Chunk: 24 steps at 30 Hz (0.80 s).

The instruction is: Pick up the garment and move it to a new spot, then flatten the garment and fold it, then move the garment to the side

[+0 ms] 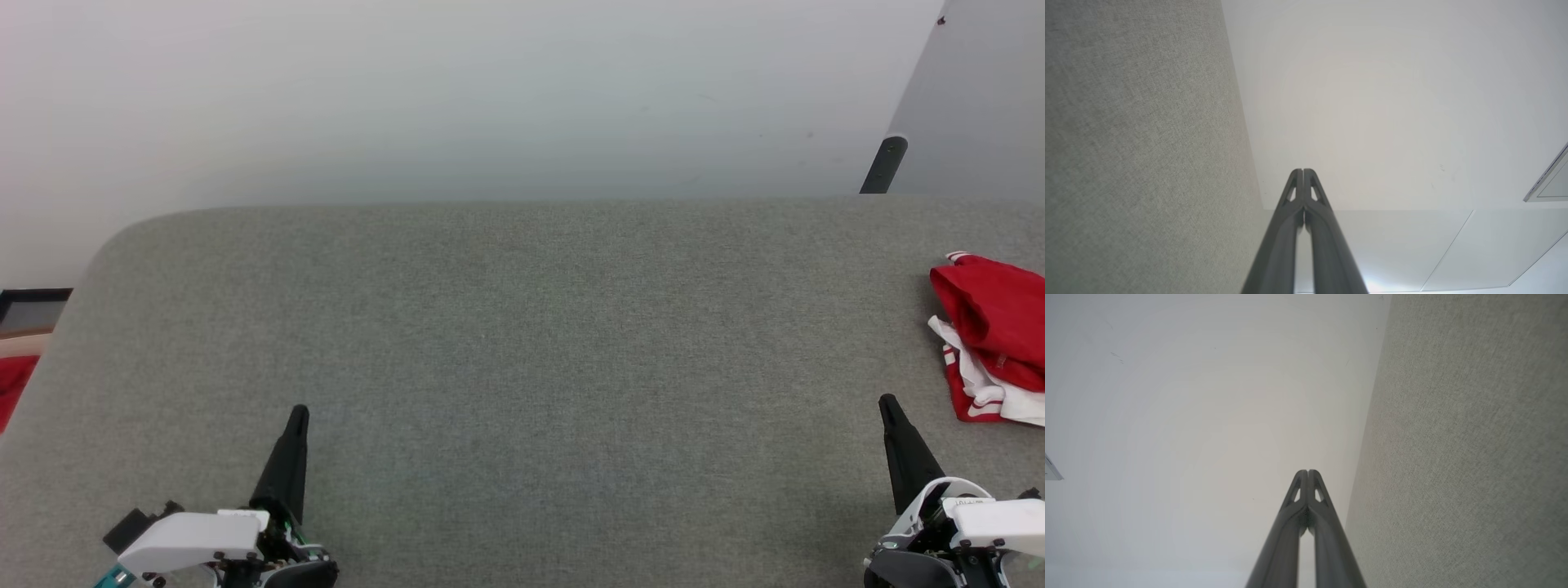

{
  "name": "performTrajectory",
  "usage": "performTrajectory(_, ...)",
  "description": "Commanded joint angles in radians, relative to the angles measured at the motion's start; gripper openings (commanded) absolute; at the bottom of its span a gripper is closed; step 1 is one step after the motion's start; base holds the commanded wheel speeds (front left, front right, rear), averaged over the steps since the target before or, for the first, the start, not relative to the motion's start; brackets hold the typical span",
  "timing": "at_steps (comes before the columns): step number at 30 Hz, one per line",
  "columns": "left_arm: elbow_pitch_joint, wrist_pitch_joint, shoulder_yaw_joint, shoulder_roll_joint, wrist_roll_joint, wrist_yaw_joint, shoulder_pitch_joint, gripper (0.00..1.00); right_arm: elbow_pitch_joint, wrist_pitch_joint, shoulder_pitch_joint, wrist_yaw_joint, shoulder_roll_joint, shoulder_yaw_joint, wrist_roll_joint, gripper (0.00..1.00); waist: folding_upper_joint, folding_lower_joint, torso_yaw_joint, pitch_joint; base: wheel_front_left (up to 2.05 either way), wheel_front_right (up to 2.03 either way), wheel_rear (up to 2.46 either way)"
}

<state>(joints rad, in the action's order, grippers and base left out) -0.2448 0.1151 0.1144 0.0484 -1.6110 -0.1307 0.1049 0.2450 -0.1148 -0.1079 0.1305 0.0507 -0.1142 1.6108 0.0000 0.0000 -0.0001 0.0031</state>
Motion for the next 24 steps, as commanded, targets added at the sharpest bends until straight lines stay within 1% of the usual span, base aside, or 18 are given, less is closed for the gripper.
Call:
performTrajectory(1, -0.001, 0.003, 0.003, 0.0, -0.002, 0.0, 0.009, 0.0, 0.0, -0.002, -0.003, 0.0, -0.003, -0.001, 0.004, 0.0, 0.0, 0.0, 0.0, 0.0, 0.0, 0.0, 0.0)
performTrajectory(24, -0.001, 0.003, 0.002, 0.0, -0.002, 0.0, 0.009, 0.0, 0.0, -0.002, -0.004, 0.0, -0.003, -0.001, 0.004, 0.0, 0.0, 0.0, 0.0, 0.0, 0.0, 0.0, 0.0)
